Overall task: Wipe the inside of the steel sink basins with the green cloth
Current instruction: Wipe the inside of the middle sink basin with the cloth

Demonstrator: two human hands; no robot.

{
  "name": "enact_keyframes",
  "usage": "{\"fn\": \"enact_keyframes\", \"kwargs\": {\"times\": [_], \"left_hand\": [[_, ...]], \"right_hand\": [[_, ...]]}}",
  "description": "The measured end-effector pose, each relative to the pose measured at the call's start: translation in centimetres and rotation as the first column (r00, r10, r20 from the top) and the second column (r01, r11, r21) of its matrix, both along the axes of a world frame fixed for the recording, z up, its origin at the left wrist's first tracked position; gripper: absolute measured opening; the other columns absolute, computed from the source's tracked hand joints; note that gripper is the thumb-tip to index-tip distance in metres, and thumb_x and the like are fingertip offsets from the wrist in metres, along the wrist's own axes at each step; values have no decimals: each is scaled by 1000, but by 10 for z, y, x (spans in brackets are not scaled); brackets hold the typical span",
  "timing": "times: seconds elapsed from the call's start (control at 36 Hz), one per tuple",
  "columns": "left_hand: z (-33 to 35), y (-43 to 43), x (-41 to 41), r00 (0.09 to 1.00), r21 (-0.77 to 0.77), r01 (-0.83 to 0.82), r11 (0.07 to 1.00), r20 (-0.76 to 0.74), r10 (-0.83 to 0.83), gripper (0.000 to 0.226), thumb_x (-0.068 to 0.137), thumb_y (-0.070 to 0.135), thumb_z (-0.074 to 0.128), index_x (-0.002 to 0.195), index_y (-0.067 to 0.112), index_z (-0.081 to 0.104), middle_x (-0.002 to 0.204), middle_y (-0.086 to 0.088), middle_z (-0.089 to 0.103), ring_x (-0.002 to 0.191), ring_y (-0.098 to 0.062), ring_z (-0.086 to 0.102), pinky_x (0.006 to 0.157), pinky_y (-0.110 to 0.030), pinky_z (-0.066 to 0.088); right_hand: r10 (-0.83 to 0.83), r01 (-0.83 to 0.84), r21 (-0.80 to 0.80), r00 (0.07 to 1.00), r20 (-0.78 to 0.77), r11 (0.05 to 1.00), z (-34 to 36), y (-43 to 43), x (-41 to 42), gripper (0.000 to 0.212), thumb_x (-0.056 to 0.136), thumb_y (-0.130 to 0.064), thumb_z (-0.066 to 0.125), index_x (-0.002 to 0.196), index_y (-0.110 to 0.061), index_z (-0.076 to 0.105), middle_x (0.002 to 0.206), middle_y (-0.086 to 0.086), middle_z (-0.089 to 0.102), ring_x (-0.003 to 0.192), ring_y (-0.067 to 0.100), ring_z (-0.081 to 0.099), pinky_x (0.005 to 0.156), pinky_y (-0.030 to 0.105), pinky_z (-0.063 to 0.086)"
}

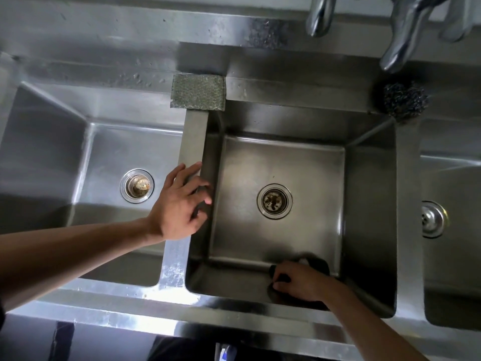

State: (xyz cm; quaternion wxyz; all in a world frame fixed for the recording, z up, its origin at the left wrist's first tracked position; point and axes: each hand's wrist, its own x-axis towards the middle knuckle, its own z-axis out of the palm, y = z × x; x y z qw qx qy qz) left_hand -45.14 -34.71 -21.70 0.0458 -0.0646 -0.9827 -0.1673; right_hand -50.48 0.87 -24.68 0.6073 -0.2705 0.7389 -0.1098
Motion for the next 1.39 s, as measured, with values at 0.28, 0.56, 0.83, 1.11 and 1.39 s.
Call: {"fn": "enact_keyframes", "kwargs": {"times": [0.28, 0.56, 0.83, 1.11, 1.39], "left_hand": [[0, 0, 1, 1000, -9, 0, 1000, 12, 0, 21, 74, 25, 60, 88, 20, 74, 115, -2, 69, 146, -37, 45, 121, -55, 29], [-3, -1, 1, 1000, -7, 13, 1000, 13, -13, 23, 75, 27, 58, 88, 19, 75, 116, -5, 70, 144, -41, 46, 119, -59, 31], [-1, 0, 0, 999, -27, 14, 1000, 45, -13, 27, 77, 29, 54, 88, 18, 76, 116, -7, 70, 144, -43, 45, 118, -61, 30], [1, 2, 0, 999, -41, 23, 999, 36, -22, 28, 77, 31, 54, 86, 16, 77, 116, -8, 70, 143, -45, 45, 118, -61, 29], [0, 1, -1, 999, -52, 28, 998, 47, -26, 27, 78, 29, 54, 85, 17, 77, 115, -7, 70, 143, -44, 45, 119, -60, 28]], "right_hand": [[-46, 42, 50, 996, 81, 998, -19, 17, -18, 5, 93, -42, 63, 97, -42, 59, 114, -13, 51, 113, 10, 53, 97, 21, 38], [-72, 79, -41, 987, 142, 996, 29, 34, -17, 12, 89, -50, 63, 98, -43, 64, 110, -16, 59, 100, 0, 55, 89, 21, 42], [-78, 78, 103, 997, -3, 992, 2, 55, -24, 11, 90, -42, 65, 80, -39, 60, 110, -7, 64, 107, 13, 59, 92, 25, 41], [-207, 200, 93, 975, 79, 975, 31, 60, -22, 16, 90, -34, 58, 87, -19, 64, 90, 2, 66, 83, 12, 62, 78, 25, 48], [3, 0, 234, 1000, -12, 972, -32, 66, -28, 15, 87, -45, 53, 83, -31, 57, 99, -7, 61, 93, 18, 60, 89, 41, 50]]}}
